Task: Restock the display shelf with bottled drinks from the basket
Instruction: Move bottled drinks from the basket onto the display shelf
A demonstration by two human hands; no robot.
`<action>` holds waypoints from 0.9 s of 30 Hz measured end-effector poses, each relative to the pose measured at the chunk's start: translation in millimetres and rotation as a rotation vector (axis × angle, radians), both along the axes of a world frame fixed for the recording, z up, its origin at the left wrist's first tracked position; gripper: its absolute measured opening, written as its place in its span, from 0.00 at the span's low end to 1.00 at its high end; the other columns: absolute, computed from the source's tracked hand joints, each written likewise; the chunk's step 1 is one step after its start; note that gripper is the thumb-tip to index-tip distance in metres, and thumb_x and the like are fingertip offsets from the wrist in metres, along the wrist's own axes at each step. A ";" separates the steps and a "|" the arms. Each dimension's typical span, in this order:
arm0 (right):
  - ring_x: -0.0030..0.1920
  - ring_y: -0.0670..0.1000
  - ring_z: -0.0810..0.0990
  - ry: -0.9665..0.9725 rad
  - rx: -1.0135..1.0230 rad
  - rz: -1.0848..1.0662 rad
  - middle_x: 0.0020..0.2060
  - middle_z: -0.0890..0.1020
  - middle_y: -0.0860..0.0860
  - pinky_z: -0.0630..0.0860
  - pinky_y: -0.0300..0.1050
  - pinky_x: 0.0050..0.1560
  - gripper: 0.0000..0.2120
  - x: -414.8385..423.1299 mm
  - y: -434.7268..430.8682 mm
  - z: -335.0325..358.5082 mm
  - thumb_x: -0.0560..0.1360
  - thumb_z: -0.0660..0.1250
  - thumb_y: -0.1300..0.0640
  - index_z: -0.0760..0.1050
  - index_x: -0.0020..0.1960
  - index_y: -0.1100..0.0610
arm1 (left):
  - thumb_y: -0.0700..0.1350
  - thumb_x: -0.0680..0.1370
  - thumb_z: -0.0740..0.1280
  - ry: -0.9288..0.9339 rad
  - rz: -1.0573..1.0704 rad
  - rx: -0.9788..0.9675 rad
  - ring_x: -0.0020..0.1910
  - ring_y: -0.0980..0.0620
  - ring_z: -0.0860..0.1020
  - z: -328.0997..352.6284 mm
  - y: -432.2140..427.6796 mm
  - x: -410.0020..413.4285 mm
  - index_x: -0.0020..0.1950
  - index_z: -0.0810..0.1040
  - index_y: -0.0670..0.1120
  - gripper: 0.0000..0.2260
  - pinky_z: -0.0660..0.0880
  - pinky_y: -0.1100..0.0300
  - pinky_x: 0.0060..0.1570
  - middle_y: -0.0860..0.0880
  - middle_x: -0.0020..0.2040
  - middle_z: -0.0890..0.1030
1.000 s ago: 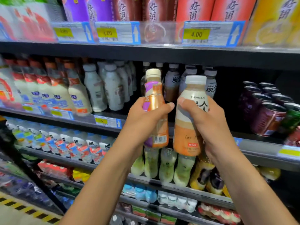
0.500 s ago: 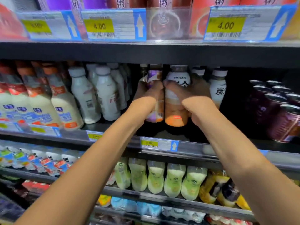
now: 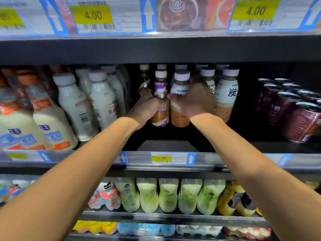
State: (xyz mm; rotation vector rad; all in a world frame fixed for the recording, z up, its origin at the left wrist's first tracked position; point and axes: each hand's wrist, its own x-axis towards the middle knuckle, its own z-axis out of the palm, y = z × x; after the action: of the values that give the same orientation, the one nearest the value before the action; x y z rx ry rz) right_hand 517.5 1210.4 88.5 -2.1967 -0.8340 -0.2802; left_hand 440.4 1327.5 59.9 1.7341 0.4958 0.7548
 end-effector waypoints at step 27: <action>0.62 0.64 0.75 -0.273 -0.035 0.043 0.69 0.68 0.60 0.74 0.53 0.54 0.41 17.2 15.3 -14.8 0.71 0.74 0.47 0.58 0.75 0.62 | 0.41 0.77 0.70 0.132 0.142 0.067 0.55 0.48 0.78 -3.9 17.3 29.2 0.60 0.68 0.50 0.16 0.71 0.57 0.55 0.48 0.54 0.77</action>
State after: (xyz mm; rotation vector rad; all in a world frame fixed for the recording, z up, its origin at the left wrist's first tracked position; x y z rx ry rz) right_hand 534.8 1225.6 73.7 -2.1991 -1.0395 -0.5566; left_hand 469.5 1344.7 56.0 1.8335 0.6973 0.7675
